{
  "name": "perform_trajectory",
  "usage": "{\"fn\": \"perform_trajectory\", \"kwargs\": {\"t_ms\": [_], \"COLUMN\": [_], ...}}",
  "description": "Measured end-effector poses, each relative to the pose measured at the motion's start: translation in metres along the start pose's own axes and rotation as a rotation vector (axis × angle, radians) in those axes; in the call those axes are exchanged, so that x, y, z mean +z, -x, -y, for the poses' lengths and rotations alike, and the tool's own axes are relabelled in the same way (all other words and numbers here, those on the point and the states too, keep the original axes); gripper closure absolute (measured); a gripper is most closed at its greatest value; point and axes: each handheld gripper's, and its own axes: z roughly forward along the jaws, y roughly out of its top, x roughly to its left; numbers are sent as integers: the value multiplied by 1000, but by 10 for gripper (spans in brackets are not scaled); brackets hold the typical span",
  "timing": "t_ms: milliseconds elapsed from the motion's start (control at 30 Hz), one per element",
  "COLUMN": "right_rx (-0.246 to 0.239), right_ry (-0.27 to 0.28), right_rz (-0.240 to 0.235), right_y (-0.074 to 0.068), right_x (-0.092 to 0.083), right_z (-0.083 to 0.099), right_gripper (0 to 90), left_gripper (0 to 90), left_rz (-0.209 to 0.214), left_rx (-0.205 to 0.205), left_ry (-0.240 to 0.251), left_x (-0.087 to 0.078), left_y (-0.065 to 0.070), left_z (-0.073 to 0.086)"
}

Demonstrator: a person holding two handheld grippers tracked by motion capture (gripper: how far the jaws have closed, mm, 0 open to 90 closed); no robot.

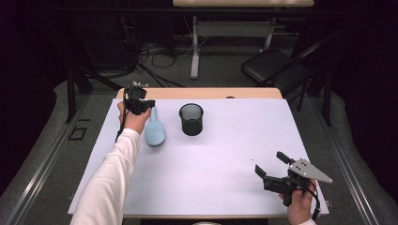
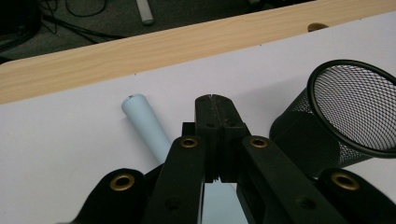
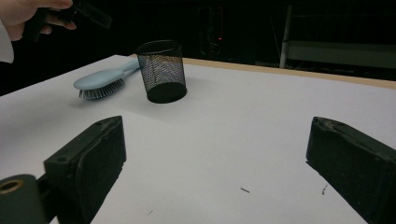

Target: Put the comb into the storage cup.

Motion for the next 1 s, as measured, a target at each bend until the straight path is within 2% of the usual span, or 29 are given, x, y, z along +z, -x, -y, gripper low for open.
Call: {"fn": "perform_trajectory", "kwargs": {"t_ms": [167,233,300,333,400,500,567,733,1000], "right_rx": [13,-2,-35,-48,-57,-113,-128,-113,-102], "right_ry": [-20,-39,-77,-87,-104,-98,-97,-106,-116], "right_rz": [-6,34,100,104,65,55,35,-16,-25], "right_y": [3,2,-1,-2,-5,-12,-16,-18,-16], "right_x": [3,6,9,10,10,10,11,13,13], "right_z": [1,2,3,3,2,1,1,2,2], "right_gripper": [0,0,0,0,0,0,0,0,0], "left_gripper": [900,900,900,900,900,900,900,900,900], "left_rz": [-4,-7,-10,-11,-17,-21,-24,-28,-28], "left_rx": [-11,-17,-30,-34,-51,-69,-88,-111,-106], "left_ry": [-11,-15,-16,-21,-24,-31,-37,-58,-90], "left_x": [10,14,17,19,22,28,32,42,59], "left_y": [-1,-2,-4,-5,-7,-11,-14,-17,-17], "left_z": [-2,-2,-1,-1,0,1,3,6,9]}}
